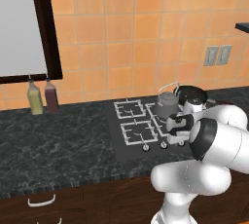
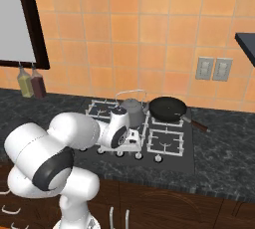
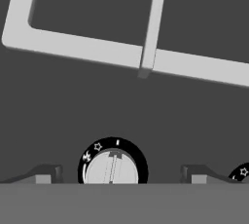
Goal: Pick the kettle from the counter and place it on a stove burner. Then turn the burner on.
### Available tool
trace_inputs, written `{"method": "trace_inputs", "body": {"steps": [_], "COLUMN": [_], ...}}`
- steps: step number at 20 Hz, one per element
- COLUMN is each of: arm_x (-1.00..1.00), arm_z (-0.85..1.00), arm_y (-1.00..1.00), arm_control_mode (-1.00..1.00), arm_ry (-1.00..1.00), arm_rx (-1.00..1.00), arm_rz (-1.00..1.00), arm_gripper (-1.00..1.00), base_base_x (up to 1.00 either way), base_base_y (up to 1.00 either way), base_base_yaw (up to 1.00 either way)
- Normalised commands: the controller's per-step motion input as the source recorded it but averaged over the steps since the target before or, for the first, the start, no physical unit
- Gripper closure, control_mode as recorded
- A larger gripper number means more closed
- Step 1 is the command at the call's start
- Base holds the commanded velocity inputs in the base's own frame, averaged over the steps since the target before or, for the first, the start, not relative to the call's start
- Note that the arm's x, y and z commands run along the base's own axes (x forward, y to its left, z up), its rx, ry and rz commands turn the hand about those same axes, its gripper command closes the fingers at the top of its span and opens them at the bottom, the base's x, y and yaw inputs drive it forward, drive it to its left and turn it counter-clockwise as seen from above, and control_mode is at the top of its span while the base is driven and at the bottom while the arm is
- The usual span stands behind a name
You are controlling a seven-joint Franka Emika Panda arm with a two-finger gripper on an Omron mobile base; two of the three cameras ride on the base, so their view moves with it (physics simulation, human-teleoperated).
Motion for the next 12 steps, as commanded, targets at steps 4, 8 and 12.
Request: {"method": "trace_inputs", "body": {"steps": [4, 8, 12], "arm_x": [0.01, -0.04, -0.01], "arm_z": [-0.25, -0.34, -0.40], "arm_y": [0.00, 0.00, 0.01], "arm_control_mode": [-1.00, -1.00, -1.00], "arm_ry": [0.00, 0.00, 0.00], "arm_rx": [0.00, 0.00, 0.00], "arm_rz": [0.00, 0.00, 0.00], "arm_gripper": [-1.00, 1.00, 1.00], "base_base_x": [0.00, 0.00, 0.00], "base_base_y": [0.00, 0.00, 0.00], "base_base_yaw": [0.00, 0.00, 0.00]}}
